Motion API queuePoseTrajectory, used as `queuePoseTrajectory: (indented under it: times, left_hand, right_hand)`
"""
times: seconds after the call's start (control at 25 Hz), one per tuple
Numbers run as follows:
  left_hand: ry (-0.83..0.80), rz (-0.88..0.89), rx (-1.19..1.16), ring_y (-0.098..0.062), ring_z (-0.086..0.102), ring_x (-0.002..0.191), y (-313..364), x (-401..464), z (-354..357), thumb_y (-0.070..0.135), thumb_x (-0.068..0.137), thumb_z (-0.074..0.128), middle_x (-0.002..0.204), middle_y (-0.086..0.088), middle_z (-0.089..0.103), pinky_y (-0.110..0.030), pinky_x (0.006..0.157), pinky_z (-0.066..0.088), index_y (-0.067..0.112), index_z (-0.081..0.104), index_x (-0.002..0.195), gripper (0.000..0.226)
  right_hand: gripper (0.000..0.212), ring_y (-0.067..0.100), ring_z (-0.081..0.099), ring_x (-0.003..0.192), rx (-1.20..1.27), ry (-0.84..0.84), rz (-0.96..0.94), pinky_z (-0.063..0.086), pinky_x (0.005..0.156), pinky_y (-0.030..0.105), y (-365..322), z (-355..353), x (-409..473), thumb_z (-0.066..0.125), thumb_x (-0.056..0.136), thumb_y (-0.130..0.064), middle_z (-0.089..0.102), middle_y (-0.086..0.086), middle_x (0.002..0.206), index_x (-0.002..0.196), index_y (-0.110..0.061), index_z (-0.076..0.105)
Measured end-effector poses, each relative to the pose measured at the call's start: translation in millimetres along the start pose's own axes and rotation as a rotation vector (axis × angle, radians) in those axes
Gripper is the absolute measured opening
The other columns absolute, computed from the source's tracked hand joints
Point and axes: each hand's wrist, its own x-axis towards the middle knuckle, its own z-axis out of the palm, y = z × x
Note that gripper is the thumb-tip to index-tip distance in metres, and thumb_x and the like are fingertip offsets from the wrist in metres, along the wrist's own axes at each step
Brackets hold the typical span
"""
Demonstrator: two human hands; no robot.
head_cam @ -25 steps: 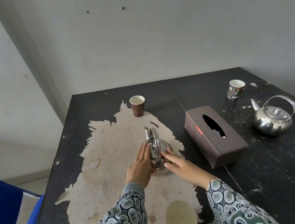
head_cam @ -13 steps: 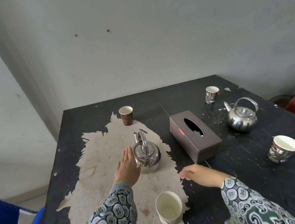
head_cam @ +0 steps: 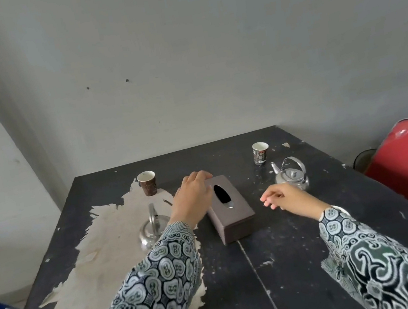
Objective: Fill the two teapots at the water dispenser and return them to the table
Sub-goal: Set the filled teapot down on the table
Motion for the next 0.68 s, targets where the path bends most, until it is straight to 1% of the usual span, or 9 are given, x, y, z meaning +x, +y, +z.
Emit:
queuePoseTrajectory:
  times: [0.08,0.12,0.2,0.24,0.32,0.48,0.52,0.6,0.68]
  left_hand:
    - [-0.031,-0.039,0.003,-0.022,0.045,0.120,19,9,29,0.019,0.092,0.042,0.125,-0.003,0.055,-0.041,0.097,0.041,0.017,0.050,0.122,0.031]
    - [-0.054,-0.060,0.002,-0.022,0.044,0.120,25,12,43,0.019,0.092,0.042,0.126,-0.002,0.054,-0.041,0.097,0.042,0.016,0.050,0.122,0.031]
    - [-0.103,-0.113,-0.002,-0.022,0.043,0.121,31,19,69,0.020,0.092,0.041,0.128,-0.002,0.053,-0.041,0.096,0.043,0.016,0.050,0.122,0.032]
    - [-0.128,-0.138,0.003,-0.022,0.044,0.120,33,24,84,0.021,0.092,0.041,0.127,-0.002,0.053,-0.041,0.094,0.044,0.017,0.050,0.122,0.031]
    - [-0.169,-0.165,0.018,-0.023,0.045,0.118,32,31,107,0.023,0.093,0.042,0.125,-0.003,0.054,-0.043,0.093,0.044,0.016,0.049,0.122,0.030]
    - [-0.223,-0.192,-0.013,-0.022,0.046,0.119,30,49,153,0.023,0.094,0.042,0.125,-0.002,0.053,-0.039,0.093,0.043,0.017,0.049,0.121,0.029]
    - [-0.238,-0.197,-0.018,-0.021,0.045,0.120,28,51,163,0.022,0.094,0.042,0.127,-0.002,0.052,-0.038,0.094,0.042,0.017,0.049,0.122,0.029]
    - [-0.260,-0.195,0.015,-0.020,0.042,0.125,23,51,183,0.022,0.094,0.043,0.132,-0.001,0.049,-0.036,0.100,0.039,0.017,0.047,0.126,0.033]
    - [-0.263,-0.178,0.098,-0.019,0.031,0.136,13,48,201,0.024,0.095,0.042,0.144,-0.001,0.041,-0.034,0.110,0.029,0.018,0.041,0.134,0.040]
  right_hand:
    - [0.020,0.015,0.063,0.081,0.009,0.037,0.021,0.047,0.075,0.027,27,-26,7,0.052,0.088,-0.010,0.070,0.003,0.088,0.081,-0.025,0.065]
    - [0.018,0.016,0.062,0.085,0.002,0.055,0.034,0.047,0.081,0.030,41,-37,12,0.054,0.087,-0.010,0.070,0.004,0.088,0.083,-0.023,0.066]
    - [0.015,0.018,0.059,0.094,-0.021,0.099,0.065,0.044,0.089,0.032,68,-54,26,0.056,0.086,-0.012,0.070,0.006,0.094,0.089,-0.019,0.068]
    - [0.016,0.018,0.059,0.096,-0.021,0.116,0.081,0.044,0.090,0.031,84,-62,35,0.056,0.086,-0.012,0.069,0.006,0.098,0.094,-0.017,0.068]
    - [0.018,0.018,0.059,0.096,-0.001,0.165,0.110,0.042,0.085,0.027,106,-71,51,0.055,0.086,-0.010,0.068,0.007,0.104,0.099,-0.013,0.067]
    - [0.021,0.028,0.060,0.102,0.095,0.322,0.204,0.040,0.082,0.027,143,-83,93,0.054,0.086,-0.008,0.066,0.015,0.110,0.106,-0.005,0.059]
    - [0.025,0.030,0.058,0.105,0.116,0.344,0.233,0.039,0.084,0.028,149,-83,104,0.052,0.086,-0.008,0.064,0.017,0.114,0.111,-0.003,0.057]
    - [0.033,0.033,0.053,0.114,0.150,0.349,0.285,0.039,0.092,0.033,159,-82,125,0.048,0.089,-0.009,0.058,0.019,0.123,0.120,-0.001,0.050]
    - [0.037,0.035,0.047,0.121,0.145,0.330,0.307,0.036,0.099,0.038,168,-81,144,0.044,0.091,-0.010,0.052,0.021,0.131,0.127,0.001,0.044]
